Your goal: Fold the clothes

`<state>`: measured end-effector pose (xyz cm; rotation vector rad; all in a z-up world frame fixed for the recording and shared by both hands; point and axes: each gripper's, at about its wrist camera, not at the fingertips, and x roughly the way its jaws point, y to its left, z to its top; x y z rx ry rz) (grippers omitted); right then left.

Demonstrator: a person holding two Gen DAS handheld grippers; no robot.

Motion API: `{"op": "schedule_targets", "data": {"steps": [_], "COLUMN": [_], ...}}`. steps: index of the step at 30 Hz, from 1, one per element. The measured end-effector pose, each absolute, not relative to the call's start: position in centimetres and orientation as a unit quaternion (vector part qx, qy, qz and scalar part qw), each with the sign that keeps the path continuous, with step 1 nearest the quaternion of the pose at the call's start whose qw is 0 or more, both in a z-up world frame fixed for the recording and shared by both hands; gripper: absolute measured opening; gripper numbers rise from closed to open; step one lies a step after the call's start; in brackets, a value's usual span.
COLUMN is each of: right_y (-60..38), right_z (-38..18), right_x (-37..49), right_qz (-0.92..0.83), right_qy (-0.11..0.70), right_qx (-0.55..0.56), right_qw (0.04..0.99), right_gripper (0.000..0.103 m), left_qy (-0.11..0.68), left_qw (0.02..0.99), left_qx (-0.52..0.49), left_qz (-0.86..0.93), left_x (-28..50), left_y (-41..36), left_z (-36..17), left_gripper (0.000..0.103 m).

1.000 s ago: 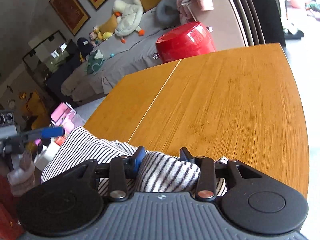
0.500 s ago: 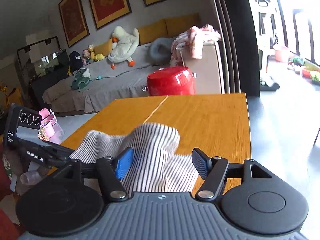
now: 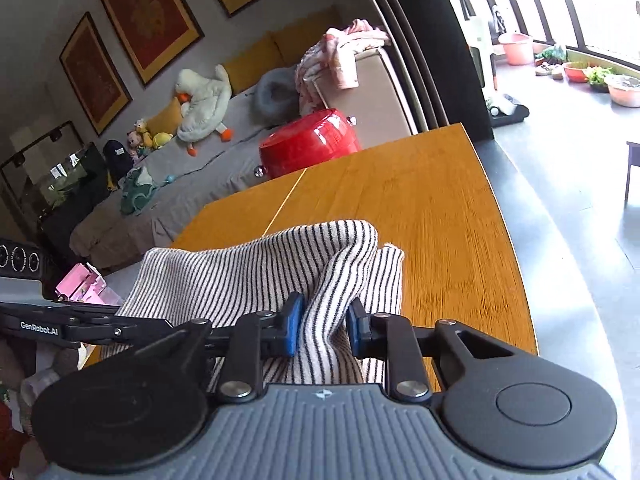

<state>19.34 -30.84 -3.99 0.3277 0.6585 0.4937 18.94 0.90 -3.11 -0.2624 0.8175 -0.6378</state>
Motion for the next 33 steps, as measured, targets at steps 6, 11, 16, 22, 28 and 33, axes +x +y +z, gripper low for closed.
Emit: {"op": "schedule_targets", "data": {"steps": [6,11,16,22,28,33], "right_y": [-31.5,-31.5,-31.5,-31.5,-31.8,-32.0], "right_z": [-4.7,-5.0,-5.2,-5.1,-3.8,-4.8], "right_x": [19.0,18.9,18.8,18.4,14.9,13.4], "right_qz": [0.23,0.23,0.23,0.226,0.27,0.28], "right_qy": [0.319,0.316,0.312,0.307,0.263,0.268], "right_qx": [0.169,0.175,0.181,0.185,0.154,0.155], "right_qw": [0.904,0.904,0.904,0.906,0.913,0.909], "right_gripper": [0.029,0.029,0.029,0.033,0.06,0.062], "left_qy": [0.389,0.386,0.384,0.383,0.387,0.378], "left_qw": [0.86,0.862,0.855,0.857,0.854,0.855], "left_qx": [-0.126,-0.129,-0.131,-0.109,-0.119,-0.116], "left_qz": [-0.304,-0.303,-0.322,-0.326,-0.327,-0.335], "left_x": [18.6,17.8,16.3,15.8,16.0,15.4], "left_y": [1.0,1.8,2.0,1.1,1.3,1.8], "left_z": [-2.9,-2.8,-2.7,-3.2,-3.4,-3.8], "left_gripper": [0.05,0.056,0.066,0.053,0.052,0.06]}}
